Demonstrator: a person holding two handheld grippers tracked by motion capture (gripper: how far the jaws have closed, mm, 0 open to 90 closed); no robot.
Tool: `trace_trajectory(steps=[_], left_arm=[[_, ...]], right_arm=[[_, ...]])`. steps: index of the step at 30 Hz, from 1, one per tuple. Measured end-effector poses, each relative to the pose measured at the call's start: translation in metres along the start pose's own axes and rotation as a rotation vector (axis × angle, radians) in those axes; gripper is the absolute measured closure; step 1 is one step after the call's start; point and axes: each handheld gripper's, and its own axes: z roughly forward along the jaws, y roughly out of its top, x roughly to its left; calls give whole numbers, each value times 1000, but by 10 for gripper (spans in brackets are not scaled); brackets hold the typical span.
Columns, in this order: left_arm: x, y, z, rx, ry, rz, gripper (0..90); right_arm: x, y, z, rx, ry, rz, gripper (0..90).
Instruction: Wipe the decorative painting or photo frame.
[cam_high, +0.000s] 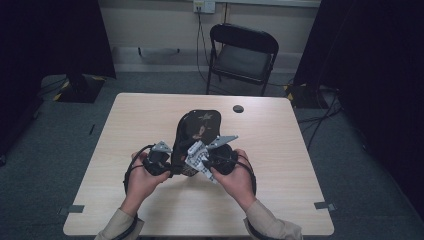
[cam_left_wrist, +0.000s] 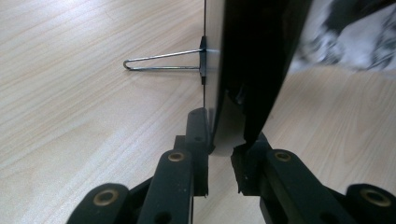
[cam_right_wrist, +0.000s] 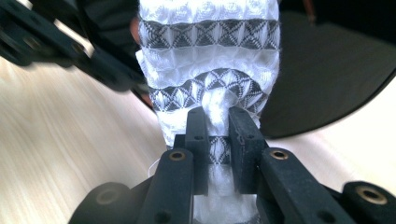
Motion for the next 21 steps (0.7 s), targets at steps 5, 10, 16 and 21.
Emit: trace_trajectory(steps=[5, 10, 16, 21], left_arm=[[0, 0, 0, 0, -4, 3, 785], [0, 0, 0, -1, 1, 2, 785], [0, 0, -1, 2, 0, 3, 785], [0, -1, -1, 2, -3, -3, 784]], right_arm=[[-3, -14, 10, 20, 6, 21, 800], [-4, -36, 25, 56, 14, 47, 800], [-5, -53, 36, 93, 20, 63, 800], [-7, -63, 39, 90, 28, 85, 799]])
